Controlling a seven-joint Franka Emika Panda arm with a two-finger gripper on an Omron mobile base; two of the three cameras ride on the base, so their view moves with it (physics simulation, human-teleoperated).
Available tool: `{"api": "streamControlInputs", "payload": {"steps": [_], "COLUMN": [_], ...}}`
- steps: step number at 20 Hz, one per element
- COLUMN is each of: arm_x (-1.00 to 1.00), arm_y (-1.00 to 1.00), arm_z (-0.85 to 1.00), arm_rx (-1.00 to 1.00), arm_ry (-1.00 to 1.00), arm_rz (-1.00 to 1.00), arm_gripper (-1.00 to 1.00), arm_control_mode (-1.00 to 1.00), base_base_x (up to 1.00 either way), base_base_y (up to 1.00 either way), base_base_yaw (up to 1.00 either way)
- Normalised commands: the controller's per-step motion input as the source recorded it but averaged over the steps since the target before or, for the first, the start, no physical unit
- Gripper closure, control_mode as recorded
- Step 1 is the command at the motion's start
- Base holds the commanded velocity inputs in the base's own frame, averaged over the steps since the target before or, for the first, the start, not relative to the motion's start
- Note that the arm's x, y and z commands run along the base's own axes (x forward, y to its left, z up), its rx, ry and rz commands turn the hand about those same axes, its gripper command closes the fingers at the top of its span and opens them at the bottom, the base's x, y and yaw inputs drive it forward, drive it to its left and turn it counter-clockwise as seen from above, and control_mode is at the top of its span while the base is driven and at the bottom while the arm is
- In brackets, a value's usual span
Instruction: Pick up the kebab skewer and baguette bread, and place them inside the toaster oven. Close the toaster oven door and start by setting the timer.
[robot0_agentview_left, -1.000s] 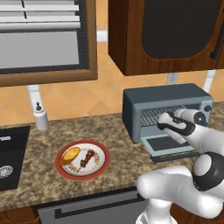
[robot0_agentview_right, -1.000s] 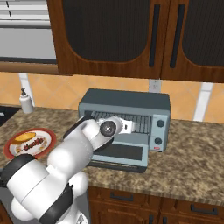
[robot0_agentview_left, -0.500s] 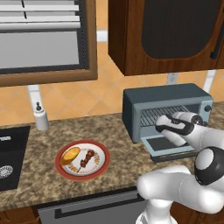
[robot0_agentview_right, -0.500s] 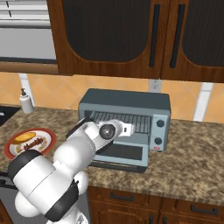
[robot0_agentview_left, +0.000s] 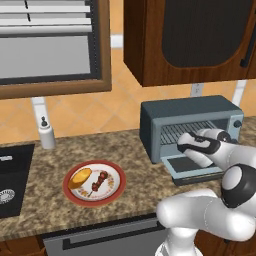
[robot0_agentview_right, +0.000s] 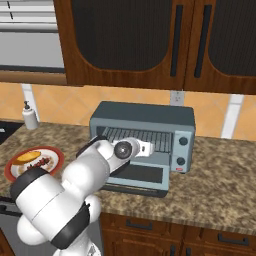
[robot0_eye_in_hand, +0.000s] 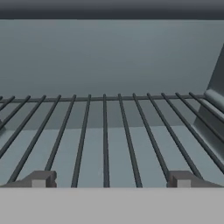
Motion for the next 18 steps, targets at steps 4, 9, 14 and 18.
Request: {"api": "streamControlInputs", "payload": {"steps": [4,9,14,18], "arm_x": [-0.01,-0.41,-0.64,-0.61], "arm_y": [0.00,-0.01,-0.04,0.00], "arm_z": [-0.21,-0.57,-0.73,-0.72], "arm_rx": [0.00,0.01,0.03,0.00], "arm_ry": [0.05,0.06,0.07,0.03], "arm_rz": [0.00,0.00,0.00,0.00], "arm_gripper": [-1.00,-1.00,-1.00,-1.00], "arm_control_mode": [-1.00,-1.00,-1.00,-1.00], "base_base_x": [0.00,0.00,0.00,0.00], "base_base_y": [0.00,0.00,0.00,0.00], "base_base_yaw": [0.00,0.00,0.00,0.00]}}
